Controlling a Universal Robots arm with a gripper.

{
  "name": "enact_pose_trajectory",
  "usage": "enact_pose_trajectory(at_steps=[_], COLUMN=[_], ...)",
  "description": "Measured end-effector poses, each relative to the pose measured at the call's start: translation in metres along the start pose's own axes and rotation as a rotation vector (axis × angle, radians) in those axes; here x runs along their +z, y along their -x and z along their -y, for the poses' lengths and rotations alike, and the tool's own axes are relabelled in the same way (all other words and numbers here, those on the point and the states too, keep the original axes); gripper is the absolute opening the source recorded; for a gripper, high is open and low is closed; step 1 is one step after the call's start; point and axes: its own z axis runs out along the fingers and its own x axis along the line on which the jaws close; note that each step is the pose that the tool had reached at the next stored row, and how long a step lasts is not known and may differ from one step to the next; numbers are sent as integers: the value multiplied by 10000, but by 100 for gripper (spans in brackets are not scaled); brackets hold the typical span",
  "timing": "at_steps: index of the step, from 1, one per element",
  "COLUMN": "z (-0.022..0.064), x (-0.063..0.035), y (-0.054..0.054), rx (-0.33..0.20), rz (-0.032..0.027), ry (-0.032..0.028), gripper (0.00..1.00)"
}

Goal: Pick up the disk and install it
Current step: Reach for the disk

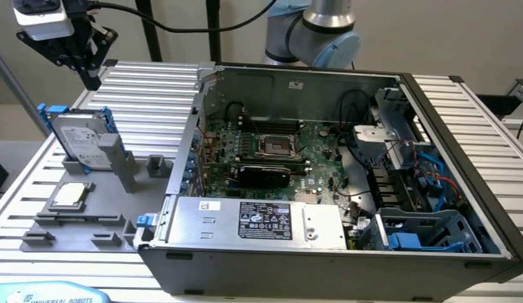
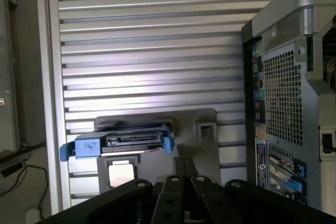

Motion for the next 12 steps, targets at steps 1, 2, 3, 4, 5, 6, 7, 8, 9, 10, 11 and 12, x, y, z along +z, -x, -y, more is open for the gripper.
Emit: enact_pose_trajectory(at_steps=[1, 2, 3, 4, 5, 6, 7, 8, 9, 10, 11, 12], z=[2, 5, 7, 10, 12, 14, 15, 17, 17, 17, 17, 14], x=[2, 4, 7, 9, 12, 15, 18, 22, 27, 31, 36, 42], y=[-46, -90, -135, -184, -229, -274, -319, -365, -409, -454, -499, -549], rx=[1, 0, 0, -1, 0, 0, 1, 1, 0, -1, -1, 0], rz=[0, 0, 0, -1, 0, 0, -1, 0, 0, -1, -1, 0], ry=[0, 0, 0, 0, 0, 0, 0, 0, 0, 0, 0, 0], gripper=[11, 11, 11, 11, 11, 11, 11, 11, 11, 11, 11, 11])
